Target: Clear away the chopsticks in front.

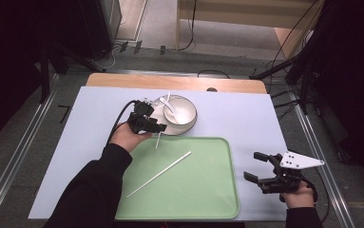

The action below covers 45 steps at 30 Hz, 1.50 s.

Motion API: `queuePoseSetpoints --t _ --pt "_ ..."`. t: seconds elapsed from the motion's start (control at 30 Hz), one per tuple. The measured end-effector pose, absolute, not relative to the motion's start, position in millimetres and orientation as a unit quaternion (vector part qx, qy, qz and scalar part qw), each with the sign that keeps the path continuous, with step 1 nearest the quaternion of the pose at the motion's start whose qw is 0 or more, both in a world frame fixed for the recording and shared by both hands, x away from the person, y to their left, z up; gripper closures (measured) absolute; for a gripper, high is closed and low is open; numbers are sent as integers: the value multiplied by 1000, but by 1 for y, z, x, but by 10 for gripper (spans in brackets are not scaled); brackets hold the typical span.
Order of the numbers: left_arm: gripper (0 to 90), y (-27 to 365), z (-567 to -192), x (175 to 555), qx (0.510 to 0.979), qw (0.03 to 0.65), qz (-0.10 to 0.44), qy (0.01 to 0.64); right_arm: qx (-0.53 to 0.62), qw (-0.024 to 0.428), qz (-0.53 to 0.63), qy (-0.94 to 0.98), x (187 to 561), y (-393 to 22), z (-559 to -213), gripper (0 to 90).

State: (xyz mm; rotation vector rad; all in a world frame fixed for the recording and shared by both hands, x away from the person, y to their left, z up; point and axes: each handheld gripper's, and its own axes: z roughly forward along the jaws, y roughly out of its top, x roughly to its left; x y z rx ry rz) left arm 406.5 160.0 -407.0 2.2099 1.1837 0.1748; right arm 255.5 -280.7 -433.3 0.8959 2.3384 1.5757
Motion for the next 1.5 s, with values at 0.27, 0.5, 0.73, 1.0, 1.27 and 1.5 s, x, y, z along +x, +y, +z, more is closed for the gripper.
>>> queuePoseSetpoints --t 0.27,0.5,0.73,1.0,1.27,1.5 --pt "606 159 -418 415 823 303 61 477 303 92 529 787 253 -283 -434 158" --pt "660 157 -428 421 818 297 61 489 305 93 529 787 252 -285 -434 157" --pt "748 152 -435 427 808 296 67 505 303 92 529 787 252 -284 -433 158" --pt "826 155 -438 432 796 301 72 521 305 91 530 786 251 -284 -434 158" --pt "855 160 -437 434 789 295 76 533 304 92 529 787 252 -284 -434 158" --pt "861 168 -435 437 778 303 62 546 305 92 529 786 251 -285 -433 158"
